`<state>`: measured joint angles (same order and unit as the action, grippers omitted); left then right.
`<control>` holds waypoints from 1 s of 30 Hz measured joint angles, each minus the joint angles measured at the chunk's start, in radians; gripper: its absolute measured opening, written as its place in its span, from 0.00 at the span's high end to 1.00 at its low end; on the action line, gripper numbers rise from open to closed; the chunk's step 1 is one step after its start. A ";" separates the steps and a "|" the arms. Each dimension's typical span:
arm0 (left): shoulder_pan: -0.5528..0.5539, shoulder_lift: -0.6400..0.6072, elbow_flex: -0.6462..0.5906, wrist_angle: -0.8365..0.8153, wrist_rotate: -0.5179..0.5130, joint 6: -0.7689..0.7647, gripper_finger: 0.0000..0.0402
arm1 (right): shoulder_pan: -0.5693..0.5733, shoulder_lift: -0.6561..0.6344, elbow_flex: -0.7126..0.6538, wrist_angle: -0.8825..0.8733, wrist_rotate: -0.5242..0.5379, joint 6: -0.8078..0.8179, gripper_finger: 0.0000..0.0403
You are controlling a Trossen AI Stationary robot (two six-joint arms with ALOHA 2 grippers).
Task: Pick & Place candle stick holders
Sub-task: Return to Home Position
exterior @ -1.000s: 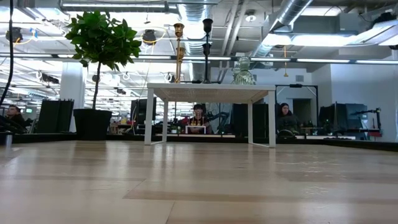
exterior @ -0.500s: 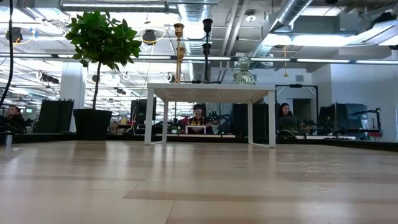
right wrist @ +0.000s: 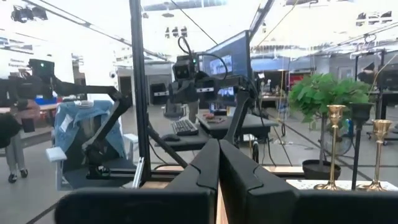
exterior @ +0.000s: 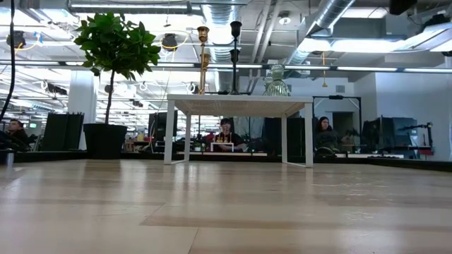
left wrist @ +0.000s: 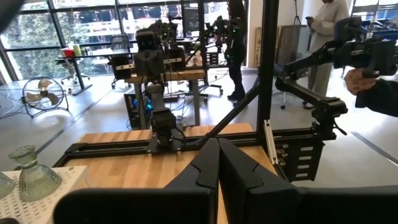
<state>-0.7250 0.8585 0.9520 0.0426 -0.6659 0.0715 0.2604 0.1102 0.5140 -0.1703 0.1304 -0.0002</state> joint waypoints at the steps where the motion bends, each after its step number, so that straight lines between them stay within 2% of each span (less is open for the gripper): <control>1: 0.000 0.000 0.000 0.000 0.000 0.000 0.99 | 0.000 -0.015 -0.010 0.000 0.000 0.000 1.00; 7: 0.000 0.000 0.000 0.004 -0.026 0.001 0.99 | 0.000 -0.105 -0.066 -0.002 0.001 0.001 1.00; 14: 0.000 0.001 0.000 0.004 -0.041 0.002 0.99 | 0.000 -0.093 -0.098 0.039 -0.015 0.024 1.00; 22: 0.000 0.001 0.000 0.011 -0.049 0.002 0.99 | 0.000 -0.106 -0.248 0.078 -0.033 0.125 1.00; 26: 0.000 0.001 0.000 0.015 -0.049 0.002 0.99 | 0.000 -0.107 -0.341 0.163 -0.058 0.132 1.00; 30: 0.000 0.001 0.000 0.019 -0.049 0.002 0.99 | 0.000 -0.107 -0.404 0.175 -0.075 0.141 1.00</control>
<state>-0.7254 0.8593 0.9520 0.0616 -0.7148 0.0738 0.2604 0.0036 0.1098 0.0048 0.0554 0.1412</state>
